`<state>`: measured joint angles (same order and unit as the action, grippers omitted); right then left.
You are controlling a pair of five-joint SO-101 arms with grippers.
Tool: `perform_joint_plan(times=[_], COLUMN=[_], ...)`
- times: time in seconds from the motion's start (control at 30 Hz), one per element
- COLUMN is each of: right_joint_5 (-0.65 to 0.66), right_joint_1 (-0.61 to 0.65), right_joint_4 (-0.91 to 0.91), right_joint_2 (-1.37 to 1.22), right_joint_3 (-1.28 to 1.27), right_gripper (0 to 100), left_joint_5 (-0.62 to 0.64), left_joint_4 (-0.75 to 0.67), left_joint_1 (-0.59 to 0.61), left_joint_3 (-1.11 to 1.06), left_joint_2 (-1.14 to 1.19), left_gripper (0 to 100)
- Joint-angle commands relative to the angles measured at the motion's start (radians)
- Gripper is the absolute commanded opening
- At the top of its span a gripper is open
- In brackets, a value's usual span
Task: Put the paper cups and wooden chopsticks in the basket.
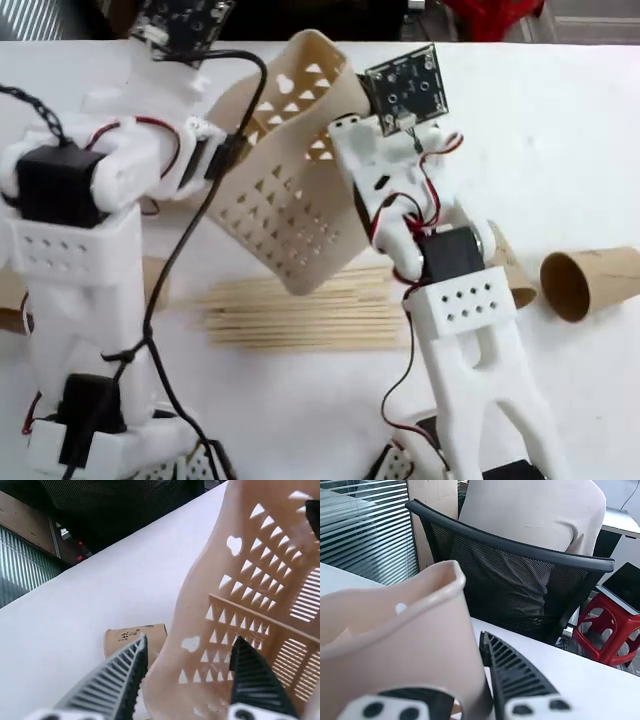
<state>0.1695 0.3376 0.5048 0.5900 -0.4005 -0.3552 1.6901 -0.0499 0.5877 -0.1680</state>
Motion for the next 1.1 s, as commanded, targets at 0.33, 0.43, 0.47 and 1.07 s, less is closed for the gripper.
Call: perform_joint_plan(times=[0.33, 0.43, 0.47, 1.07], right_joint_5=[-0.018, -0.018, -0.018, -0.014], right_joint_1=[0.03, 0.036, 0.036, -0.073], right_joint_4=[-0.031, -0.03, -0.03, -0.367], right_joint_2=[0.054, 0.054, 0.053, -0.094], right_joint_3=[0.011, 0.011, 0.008, -0.321], right_gripper=[1.6, 1.6, 1.7, 1.7], left_joint_5=[-0.146, -0.21, -0.226, -0.178], left_joint_4=[-0.368, -0.423, -0.44, -0.652], left_joint_1=[-0.004, -0.033, -0.042, -0.096], left_joint_3=[-0.353, -0.42, -0.437, -0.603], left_joint_2=[-0.024, -0.024, -0.024, 0.008], left_gripper=[27, 24, 20, 2])
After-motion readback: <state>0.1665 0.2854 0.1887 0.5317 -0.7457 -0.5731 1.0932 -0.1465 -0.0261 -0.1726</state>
